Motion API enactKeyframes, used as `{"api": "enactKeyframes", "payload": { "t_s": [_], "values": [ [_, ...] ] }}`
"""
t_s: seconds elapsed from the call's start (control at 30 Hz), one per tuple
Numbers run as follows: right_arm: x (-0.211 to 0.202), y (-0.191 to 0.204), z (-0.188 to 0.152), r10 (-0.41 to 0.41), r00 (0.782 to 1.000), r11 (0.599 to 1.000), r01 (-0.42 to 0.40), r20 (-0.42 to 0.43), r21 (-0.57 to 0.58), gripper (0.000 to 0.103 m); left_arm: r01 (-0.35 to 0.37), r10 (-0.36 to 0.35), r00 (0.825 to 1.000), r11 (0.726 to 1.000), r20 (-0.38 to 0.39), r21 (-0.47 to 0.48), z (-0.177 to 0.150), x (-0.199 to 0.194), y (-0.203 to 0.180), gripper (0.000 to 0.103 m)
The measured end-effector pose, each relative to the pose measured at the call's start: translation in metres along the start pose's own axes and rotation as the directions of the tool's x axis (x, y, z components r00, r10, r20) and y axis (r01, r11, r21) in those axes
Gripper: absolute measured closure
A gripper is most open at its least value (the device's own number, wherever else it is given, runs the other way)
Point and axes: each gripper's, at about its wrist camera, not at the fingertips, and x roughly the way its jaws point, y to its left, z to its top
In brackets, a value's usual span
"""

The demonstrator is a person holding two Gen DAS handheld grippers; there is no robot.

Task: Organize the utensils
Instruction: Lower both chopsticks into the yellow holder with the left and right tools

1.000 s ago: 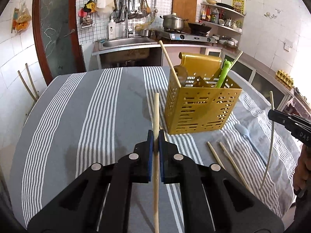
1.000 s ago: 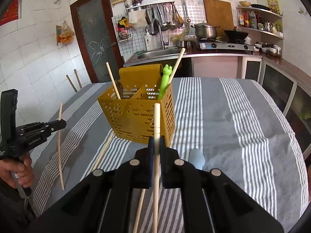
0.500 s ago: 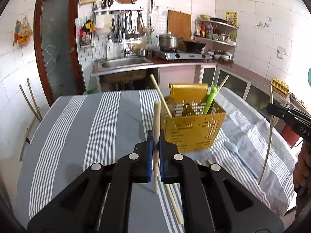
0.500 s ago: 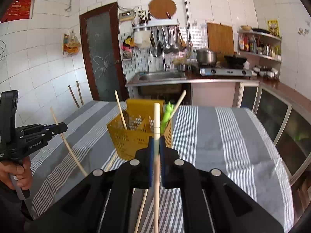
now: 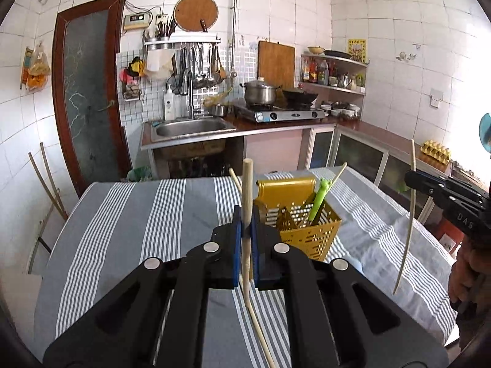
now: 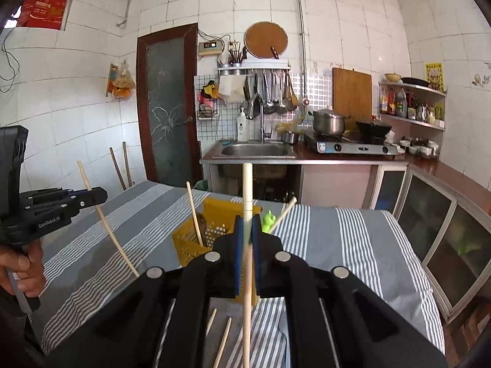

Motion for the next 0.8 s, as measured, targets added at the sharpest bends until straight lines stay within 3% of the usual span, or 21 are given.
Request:
{"api": "enactKeyframes", "payload": {
  "t_s": [0.8],
  "values": [
    [0.028, 0.006, 0.058, -0.002, 0.992, 1.0, 0.003, 0.13, -0.006, 0.097, 0.038, -0.04, 0.995, 0.999, 0.094, 0.022, 0.075, 0.003, -0.004, 0.099]
  ]
}}
